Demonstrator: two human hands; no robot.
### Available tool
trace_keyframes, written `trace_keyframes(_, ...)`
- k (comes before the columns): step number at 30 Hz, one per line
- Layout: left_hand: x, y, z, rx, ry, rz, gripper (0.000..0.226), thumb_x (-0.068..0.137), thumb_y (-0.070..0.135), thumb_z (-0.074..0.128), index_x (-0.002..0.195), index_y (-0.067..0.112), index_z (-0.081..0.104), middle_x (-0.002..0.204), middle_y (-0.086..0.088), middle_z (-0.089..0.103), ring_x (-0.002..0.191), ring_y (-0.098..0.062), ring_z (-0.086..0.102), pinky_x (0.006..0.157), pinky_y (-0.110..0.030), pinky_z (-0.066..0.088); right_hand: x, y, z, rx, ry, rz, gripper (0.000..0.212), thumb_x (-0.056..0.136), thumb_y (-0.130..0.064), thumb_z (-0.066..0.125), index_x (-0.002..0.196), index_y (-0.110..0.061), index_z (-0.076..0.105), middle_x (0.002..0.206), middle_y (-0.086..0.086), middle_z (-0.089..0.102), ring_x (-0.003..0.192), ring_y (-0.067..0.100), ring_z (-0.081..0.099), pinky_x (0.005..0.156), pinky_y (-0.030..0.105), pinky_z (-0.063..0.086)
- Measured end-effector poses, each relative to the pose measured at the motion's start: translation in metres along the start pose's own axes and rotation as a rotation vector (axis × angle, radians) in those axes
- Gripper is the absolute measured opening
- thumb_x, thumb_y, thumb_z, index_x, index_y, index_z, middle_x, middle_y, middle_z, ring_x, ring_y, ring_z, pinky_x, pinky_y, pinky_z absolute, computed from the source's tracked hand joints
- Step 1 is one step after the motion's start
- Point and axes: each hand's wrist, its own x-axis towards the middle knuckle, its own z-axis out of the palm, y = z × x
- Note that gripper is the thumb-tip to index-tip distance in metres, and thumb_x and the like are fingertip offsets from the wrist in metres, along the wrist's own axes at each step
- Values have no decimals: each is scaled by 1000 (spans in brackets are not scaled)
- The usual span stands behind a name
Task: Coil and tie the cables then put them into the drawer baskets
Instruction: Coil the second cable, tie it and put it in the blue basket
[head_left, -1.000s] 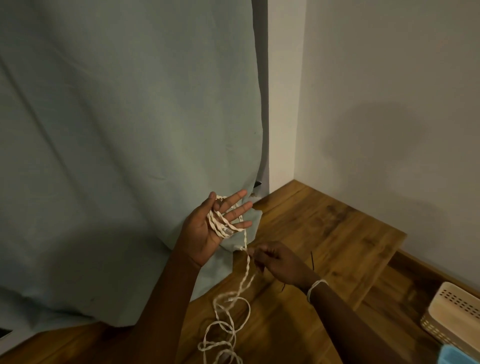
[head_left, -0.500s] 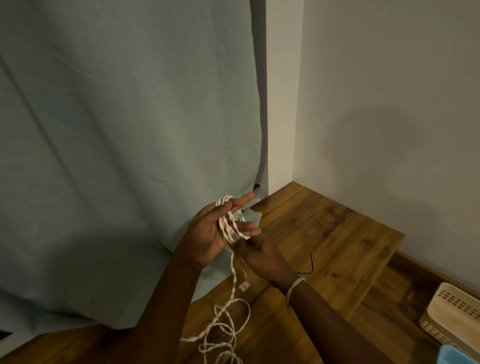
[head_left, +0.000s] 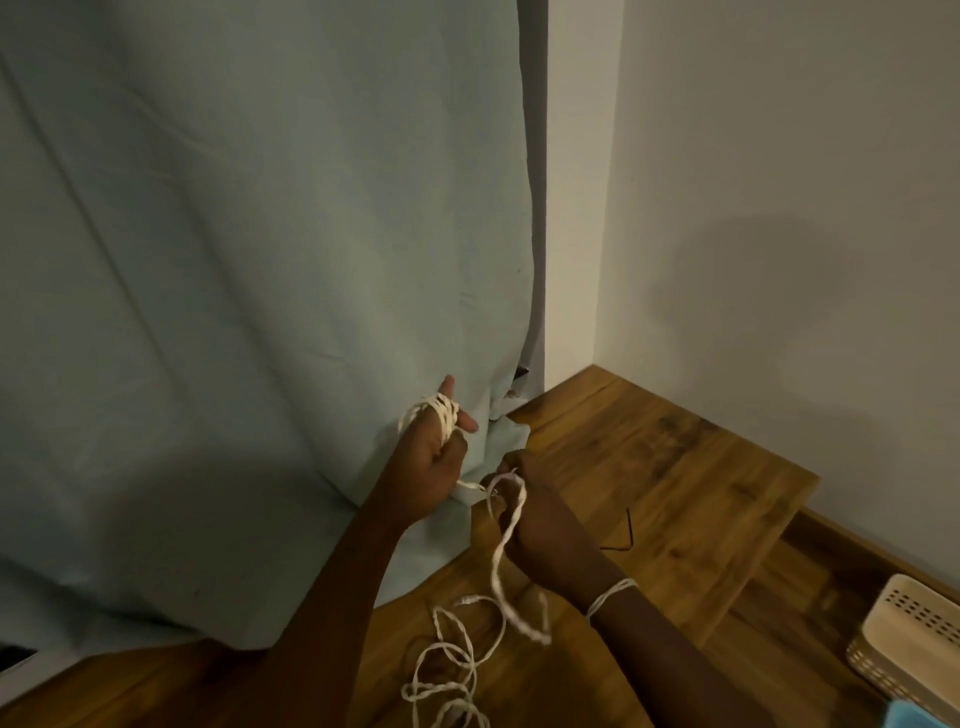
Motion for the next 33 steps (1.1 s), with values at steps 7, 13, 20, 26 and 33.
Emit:
trace_keyframes(7,-12,6,9,294,-356,-49,9,99,21,51,93,15,53,81,1,57,81,-15,59,77,-30,52,7,14,-51,-98,-241,-9,14,91,-26,67,96,-15,75,91,1,70,74,9,57,69,21,47)
trace_keyframes(13,-19,14,-9,134,-504,-120,28,84,33,56,106,15,59,87,-8,64,79,-21,65,74,-35,56,3,47,-102,820,-680,244,20,89,-4,71,109,-8,70,81,2,72,57,7,60,47,17,45)
trace_keyframes(20,-19,17,4,73,-614,-269,46,86,46,61,121,16,58,121,-6,62,114,-20,58,106,-39,43,-14,49,-66,1813,-532,266,30,100,5,43,125,5,60,115,17,66,108,29,65,97,42,54)
trace_keyframes(26,-20,16,10,-201,-670,-509,49,79,56,68,94,9,61,73,-9,58,57,-17,57,59,-35,46,-4,39,-54,1909,-290,222,33,89,3,55,122,-2,55,143,23,50,132,42,48,106,61,41)
trace_keyframes(33,-22,30,7,-280,-864,-637,41,98,42,50,101,2,59,78,-8,57,49,-6,44,48,-21,35,5,22,-52,1438,-268,325,59,85,2,71,135,-9,44,119,16,69,99,27,70,81,40,60)
